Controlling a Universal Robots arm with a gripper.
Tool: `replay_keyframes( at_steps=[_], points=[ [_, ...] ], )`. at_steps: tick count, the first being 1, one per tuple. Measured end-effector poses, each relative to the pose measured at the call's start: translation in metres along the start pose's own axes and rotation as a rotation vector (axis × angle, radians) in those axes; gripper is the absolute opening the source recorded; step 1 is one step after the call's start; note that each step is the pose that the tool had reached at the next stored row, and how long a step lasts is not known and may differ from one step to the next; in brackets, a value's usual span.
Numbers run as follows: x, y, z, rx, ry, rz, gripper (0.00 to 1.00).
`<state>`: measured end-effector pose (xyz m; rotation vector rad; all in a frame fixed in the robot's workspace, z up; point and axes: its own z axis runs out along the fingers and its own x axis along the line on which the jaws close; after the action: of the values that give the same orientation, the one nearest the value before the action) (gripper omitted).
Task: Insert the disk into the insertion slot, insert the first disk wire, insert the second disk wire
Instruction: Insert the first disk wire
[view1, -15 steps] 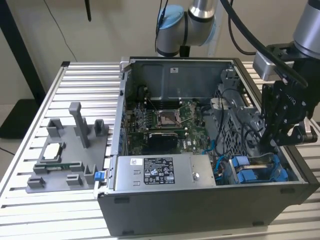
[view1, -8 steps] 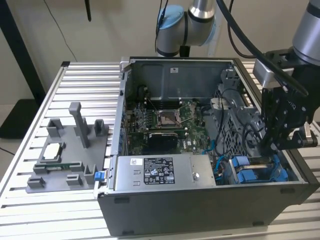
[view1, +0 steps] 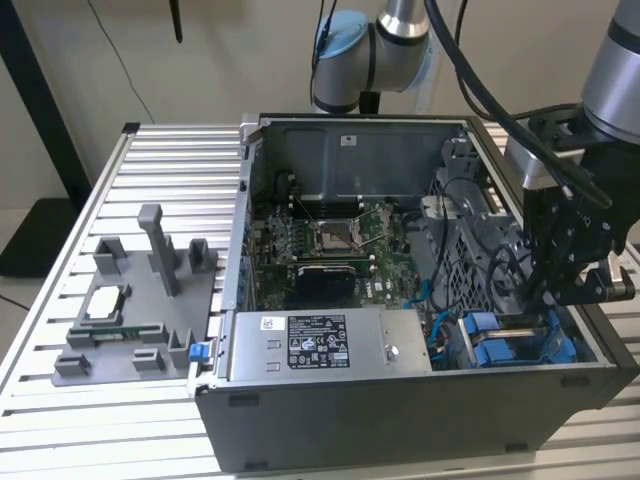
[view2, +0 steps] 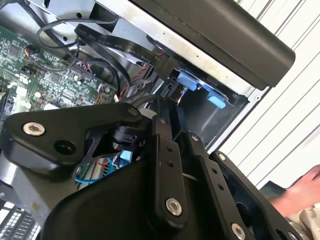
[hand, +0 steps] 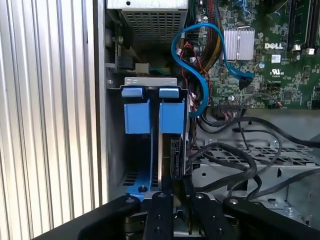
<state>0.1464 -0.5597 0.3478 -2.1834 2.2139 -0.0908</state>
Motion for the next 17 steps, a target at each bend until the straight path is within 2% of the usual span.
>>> replay_keyframes(
  at_steps=[3, 8, 15, 17],
  points=[
    [0.0, 0.0, 0.0004, 0.0, 0.0001, 0.0, 0.0],
    [-0.0001, 0.0006, 0.0066, 0.0003, -0.0007, 0.0, 0.0],
    [-0.0001, 0.0007, 0.0078, 0.0025, -0.0088, 0.001, 0.0],
    [-0.0001, 0.0007, 0.008, 0.0041, -0.0147, 0.001, 0.0]
  ],
)
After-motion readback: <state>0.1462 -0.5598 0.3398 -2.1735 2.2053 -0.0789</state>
